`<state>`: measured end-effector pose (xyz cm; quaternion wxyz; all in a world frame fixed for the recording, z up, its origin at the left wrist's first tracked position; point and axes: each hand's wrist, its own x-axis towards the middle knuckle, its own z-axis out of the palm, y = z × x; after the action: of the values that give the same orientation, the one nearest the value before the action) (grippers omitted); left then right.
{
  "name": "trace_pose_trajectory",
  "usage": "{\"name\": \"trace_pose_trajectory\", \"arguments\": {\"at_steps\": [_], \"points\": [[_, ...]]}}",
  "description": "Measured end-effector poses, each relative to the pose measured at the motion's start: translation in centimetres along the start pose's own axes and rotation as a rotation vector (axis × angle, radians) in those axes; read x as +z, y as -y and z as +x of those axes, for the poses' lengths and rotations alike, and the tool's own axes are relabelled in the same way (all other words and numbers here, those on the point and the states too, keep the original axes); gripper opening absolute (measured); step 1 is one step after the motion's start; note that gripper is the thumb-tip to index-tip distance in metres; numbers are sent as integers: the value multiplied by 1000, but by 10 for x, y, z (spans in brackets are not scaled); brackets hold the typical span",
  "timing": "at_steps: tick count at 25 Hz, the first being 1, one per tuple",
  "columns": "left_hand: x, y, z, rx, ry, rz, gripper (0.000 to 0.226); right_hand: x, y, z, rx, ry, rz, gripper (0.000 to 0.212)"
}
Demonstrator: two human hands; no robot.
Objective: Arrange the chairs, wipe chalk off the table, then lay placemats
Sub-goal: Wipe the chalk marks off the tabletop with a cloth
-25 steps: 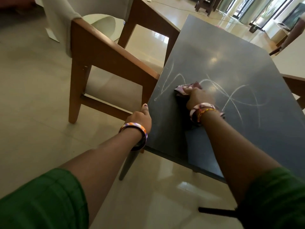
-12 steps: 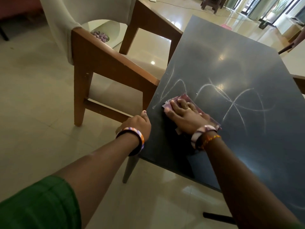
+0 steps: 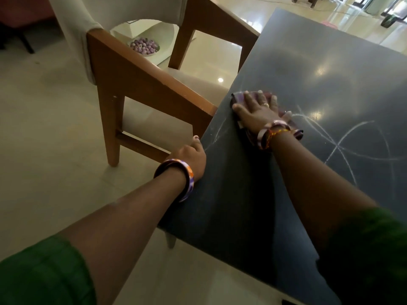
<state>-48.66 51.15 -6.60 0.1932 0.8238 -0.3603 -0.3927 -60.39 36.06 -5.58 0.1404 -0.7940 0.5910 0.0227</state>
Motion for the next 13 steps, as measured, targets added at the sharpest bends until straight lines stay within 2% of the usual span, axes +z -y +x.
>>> {"name": "trace_pose_trajectory", "arguments": {"at_steps": [3,5,7,11,13], "points": [[-6,-5,-5,-42,28,-19,66,19,11,-62,-185,47,-72,59],[-7,-8,-8,-64,49,-30,66,29,13,-81,-239,43,-95,56],[-6,-6,-5,-47,54,-43,70,21,13,-49,-231,-1,-59,56],[1,0,5,-51,37,-93,68,-3,16,61,-60,-33,66,58],[2,0,7,-56,35,-104,68,-7,22,84,-19,-45,59,57]]}}
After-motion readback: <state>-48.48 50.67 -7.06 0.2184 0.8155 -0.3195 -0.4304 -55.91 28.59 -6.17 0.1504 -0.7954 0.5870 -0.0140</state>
